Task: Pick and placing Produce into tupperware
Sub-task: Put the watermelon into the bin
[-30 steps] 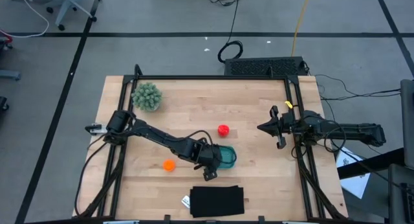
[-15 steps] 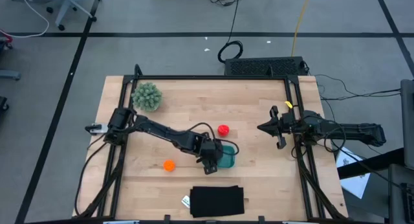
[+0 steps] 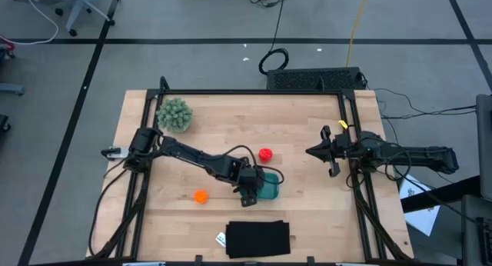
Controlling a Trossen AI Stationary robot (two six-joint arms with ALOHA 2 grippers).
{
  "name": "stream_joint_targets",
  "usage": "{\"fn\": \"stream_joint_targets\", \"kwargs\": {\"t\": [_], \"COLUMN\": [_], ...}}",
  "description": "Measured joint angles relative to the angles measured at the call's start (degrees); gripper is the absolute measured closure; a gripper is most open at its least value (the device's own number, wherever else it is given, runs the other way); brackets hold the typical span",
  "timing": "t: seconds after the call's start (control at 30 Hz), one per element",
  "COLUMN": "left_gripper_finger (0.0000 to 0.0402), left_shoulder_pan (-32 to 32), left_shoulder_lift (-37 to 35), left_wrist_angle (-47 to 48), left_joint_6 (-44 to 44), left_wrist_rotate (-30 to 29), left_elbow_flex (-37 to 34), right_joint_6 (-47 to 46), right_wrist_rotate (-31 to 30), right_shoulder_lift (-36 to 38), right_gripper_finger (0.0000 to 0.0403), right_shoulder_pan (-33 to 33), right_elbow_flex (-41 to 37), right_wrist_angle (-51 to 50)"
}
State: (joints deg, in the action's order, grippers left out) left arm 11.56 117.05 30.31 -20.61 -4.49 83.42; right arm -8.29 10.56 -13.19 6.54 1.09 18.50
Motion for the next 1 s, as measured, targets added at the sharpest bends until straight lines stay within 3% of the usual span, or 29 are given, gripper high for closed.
{"fn": "stream_joint_targets", "kwargs": {"t": [1.0], "left_gripper_finger": [0.0117], "left_shoulder_pan": [0.1], "left_shoulder_lift": [0.0], "left_wrist_angle": [-3.3], "left_joint_6": [4.4], "left_wrist_rotate": [1.6], "left_elbow_flex": [-3.5], "right_joint_6": [0.0], "right_wrist_rotate": [0.0], "right_shoulder_lift": [0.0], "right_gripper_finger": [0.0403], "right_shoulder_pan": [0.0], "right_elbow_flex": [0.0], "right_wrist_angle": [0.0]}}
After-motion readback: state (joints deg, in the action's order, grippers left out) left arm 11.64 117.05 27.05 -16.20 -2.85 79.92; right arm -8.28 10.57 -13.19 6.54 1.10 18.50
